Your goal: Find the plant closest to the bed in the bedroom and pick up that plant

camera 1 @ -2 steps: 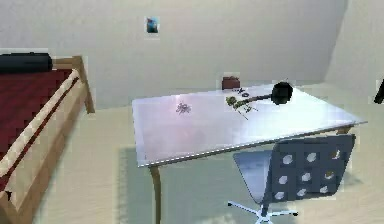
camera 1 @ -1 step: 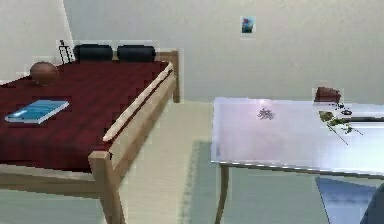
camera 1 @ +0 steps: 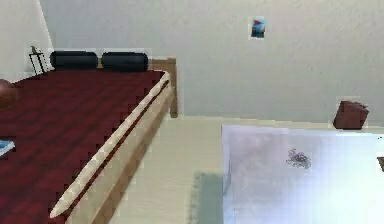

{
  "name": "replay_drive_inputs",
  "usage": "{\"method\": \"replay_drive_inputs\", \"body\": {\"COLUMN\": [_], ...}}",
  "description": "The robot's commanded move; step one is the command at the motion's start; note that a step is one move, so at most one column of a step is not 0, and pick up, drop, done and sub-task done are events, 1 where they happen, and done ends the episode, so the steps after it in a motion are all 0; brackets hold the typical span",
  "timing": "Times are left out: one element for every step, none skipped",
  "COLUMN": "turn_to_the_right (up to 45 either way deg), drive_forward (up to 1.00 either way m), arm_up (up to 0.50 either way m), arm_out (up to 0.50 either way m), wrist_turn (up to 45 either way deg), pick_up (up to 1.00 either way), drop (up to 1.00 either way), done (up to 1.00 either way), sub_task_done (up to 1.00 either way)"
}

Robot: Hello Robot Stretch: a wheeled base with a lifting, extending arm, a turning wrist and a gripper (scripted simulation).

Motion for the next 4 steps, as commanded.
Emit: {"method": "replay_drive_inputs", "body": {"turn_to_the_right": [-45.0,-12.0,39.0,0.0], "drive_forward": [0.0,0.0,0.0,0.35], "arm_up": [0.0,0.0,0.0,0.0], "arm_out": [0.0,0.0,0.0,0.0], "wrist_turn": [0.0,0.0,0.0,0.0], "pick_up": [0.0,0.0,0.0,0.0], "drop": [0.0,0.0,0.0,0.0], "done": [0.0,0.0,0.0,0.0], "sub_task_done": [0.0,0.0,0.0,0.0]}}
